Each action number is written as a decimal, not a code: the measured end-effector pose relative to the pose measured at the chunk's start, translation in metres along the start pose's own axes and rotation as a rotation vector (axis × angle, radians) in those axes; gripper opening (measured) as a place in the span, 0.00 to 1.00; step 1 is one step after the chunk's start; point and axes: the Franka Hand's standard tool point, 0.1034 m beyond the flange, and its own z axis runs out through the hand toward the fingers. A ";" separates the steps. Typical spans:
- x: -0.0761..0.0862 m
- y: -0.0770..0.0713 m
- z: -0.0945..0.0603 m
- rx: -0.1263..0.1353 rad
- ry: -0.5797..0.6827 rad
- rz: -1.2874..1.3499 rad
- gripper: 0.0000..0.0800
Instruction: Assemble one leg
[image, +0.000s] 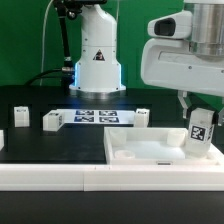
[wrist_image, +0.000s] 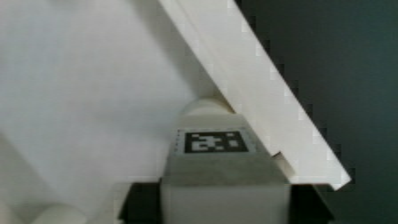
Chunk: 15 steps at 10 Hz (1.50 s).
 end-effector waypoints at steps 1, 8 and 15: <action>0.000 0.000 0.000 0.000 -0.001 0.066 0.36; -0.003 0.000 0.000 -0.003 -0.027 -0.081 0.76; -0.004 -0.003 -0.004 -0.032 -0.005 -0.884 0.81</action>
Offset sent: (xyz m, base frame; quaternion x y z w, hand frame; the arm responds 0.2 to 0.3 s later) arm 0.0000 0.0000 0.0000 0.0000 0.0000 0.1938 0.9810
